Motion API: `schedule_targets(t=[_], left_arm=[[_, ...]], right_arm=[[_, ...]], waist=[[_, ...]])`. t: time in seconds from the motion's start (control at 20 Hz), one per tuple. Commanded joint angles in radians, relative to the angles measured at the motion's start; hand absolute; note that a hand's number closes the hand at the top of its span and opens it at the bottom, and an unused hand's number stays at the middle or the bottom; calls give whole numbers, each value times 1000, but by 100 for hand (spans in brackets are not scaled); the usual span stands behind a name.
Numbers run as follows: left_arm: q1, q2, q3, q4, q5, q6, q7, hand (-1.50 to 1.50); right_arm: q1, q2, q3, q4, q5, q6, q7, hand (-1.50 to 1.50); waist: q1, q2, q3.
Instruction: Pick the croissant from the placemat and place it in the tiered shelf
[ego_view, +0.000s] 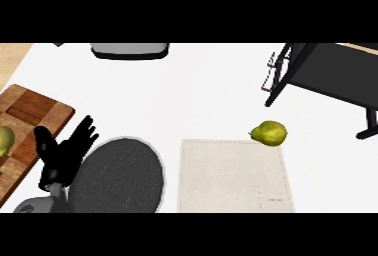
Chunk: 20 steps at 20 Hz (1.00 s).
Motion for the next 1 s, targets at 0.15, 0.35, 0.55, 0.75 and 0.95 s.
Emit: schedule_targets(t=[0.15,0.35,0.55,0.75,0.95], left_arm=[[16,-2,-2,3,-5,-12,33,0],[5,-19,-7,67,-31,-4,-37,0],[13,-37,-10,25,-22,14,8,0],[-7,17,30,7,19,-31,47,0],[4,10,25,4,10,-29,36,0]], right_arm=[[-13,-44,30,65,32,37,-45,150],[-39,0,-114,76,-55,-131,32,-150],[-67,19,-156,58,-108,-154,66,-150],[-68,-46,-264,98,-208,-150,-3,-150],[-102,-4,-307,53,-264,-224,56,-150]], waist=[[-3,2,-3],[-3,5,-3],[-3,1,-3],[1,5,-2],[-4,0,-3]])
